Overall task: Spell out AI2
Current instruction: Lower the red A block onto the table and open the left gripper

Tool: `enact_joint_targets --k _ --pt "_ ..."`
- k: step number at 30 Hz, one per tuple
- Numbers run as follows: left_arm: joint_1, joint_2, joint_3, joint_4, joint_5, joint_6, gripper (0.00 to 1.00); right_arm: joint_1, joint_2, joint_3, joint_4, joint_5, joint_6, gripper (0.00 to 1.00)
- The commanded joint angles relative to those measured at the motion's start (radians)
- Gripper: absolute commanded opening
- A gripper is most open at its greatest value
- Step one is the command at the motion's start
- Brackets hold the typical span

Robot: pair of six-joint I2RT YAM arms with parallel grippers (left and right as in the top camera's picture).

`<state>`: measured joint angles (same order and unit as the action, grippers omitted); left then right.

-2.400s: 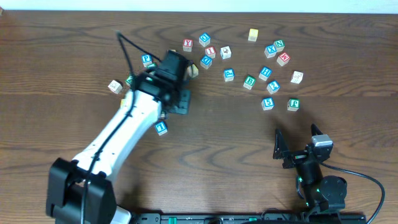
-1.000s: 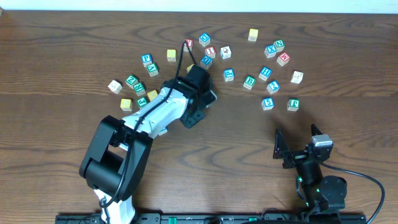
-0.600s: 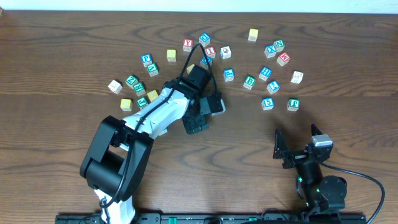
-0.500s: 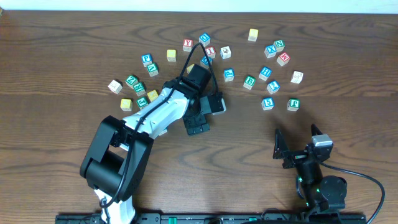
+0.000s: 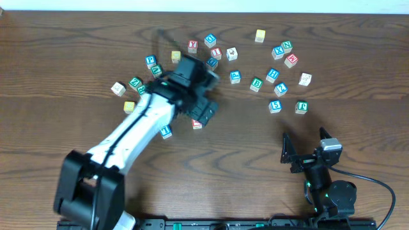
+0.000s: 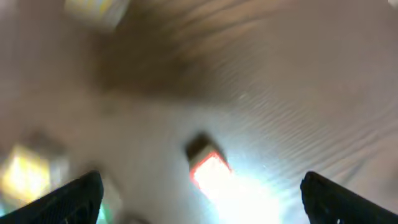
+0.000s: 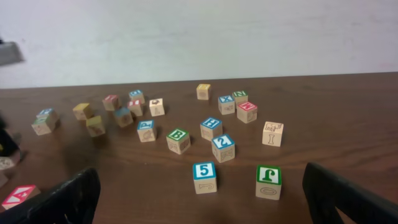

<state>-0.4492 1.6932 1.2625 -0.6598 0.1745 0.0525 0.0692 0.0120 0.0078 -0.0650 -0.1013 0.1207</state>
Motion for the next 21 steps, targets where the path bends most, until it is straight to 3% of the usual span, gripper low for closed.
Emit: enact_joint_targets --k 1,3,6,12,21 --pt "0.026 0.018 -0.008 -0.051 -0.013 -0.591 1.00 -0.004 -0.005 -0.002 -0.003 -0.003 -0.010 0.99" --pt "0.026 0.018 -0.008 -0.055 -0.014 -0.653 1.00 -0.004 -0.005 -0.002 -0.003 -0.003 -0.010 0.99" --pt "0.026 0.018 -0.008 -0.050 -0.014 -0.652 1.00 -0.004 -0.005 -0.002 -0.003 -0.003 -0.010 0.99" --pt "0.016 0.019 -0.008 -0.068 -0.029 -0.694 0.80 -0.004 -0.005 -0.002 -0.003 -0.003 -0.010 0.99" --pt "0.014 0.028 -0.008 -0.127 -0.124 -0.631 0.78 -0.004 -0.005 -0.002 -0.003 -0.003 -0.010 0.99"
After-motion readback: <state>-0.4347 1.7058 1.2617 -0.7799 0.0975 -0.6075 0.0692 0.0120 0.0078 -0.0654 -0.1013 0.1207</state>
